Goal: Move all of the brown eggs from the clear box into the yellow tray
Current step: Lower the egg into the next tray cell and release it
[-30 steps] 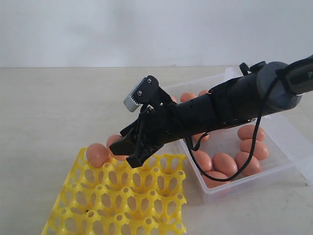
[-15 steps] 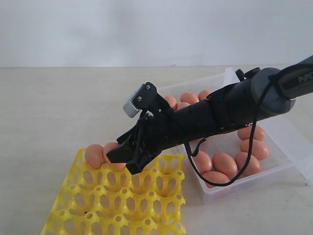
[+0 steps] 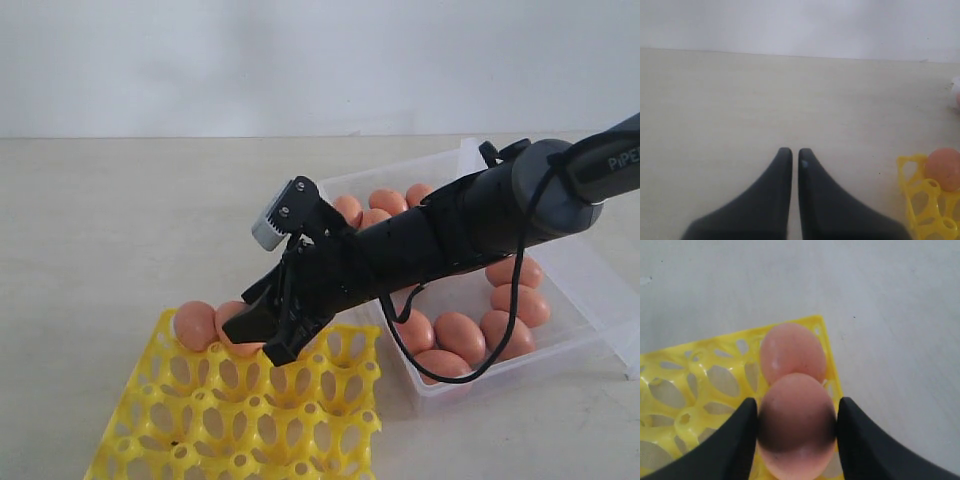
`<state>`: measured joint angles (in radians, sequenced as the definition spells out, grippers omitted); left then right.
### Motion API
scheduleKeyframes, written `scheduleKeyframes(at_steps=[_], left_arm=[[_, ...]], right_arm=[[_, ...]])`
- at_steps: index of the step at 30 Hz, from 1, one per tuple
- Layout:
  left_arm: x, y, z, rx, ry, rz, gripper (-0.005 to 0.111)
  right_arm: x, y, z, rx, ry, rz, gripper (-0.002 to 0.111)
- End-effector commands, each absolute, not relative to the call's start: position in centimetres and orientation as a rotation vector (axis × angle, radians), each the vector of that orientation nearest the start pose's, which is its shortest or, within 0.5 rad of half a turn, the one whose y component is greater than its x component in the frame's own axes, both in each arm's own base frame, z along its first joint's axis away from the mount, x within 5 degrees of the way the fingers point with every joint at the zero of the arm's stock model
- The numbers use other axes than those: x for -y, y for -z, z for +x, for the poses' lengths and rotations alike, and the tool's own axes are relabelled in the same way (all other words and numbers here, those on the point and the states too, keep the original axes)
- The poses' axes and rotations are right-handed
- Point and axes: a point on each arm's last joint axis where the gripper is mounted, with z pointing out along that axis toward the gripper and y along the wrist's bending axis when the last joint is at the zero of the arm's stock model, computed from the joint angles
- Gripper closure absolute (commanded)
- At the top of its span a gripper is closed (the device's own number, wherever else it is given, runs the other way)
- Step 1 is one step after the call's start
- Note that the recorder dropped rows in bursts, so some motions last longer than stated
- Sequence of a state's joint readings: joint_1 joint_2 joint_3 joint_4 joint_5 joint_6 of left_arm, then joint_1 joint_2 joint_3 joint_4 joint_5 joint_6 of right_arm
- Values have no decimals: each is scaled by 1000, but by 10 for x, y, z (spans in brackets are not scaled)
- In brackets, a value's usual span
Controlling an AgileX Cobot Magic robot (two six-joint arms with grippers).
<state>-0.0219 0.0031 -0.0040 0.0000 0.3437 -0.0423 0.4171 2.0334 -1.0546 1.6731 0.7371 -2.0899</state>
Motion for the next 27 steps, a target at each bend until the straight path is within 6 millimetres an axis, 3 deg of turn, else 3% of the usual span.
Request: scheduleKeyframes(at_steps=[1,12,15,16,19,24,27], left_arm=[[1,-183,54,-1821,43,-14,103],[1,-183,54,-1821,43,-14,103],[1,-183,54,-1821,43,-14,103],[1,-183,54,-1821,43,-14,103],[1,-183,54,-1821,43,-14,103],[1,-183,54,-1821,43,-14,103],[1,-183,54,-1821,43,-14,103]], right_arm=[[-211,-130,325,-1924,-884,-1210,99],[-211,-129,325,-1918,-878,-1219,97],[-211,-129,325,-1918,-878,-1219,81],[-211,-129,325,-1918,-878,-1219,71],[-211,-130,325,-1919,-882,-1217,58],[-212,-134,324,-1901,-893,-1216,57],[-212,-151,322,-1851,-897,-1218,57]])
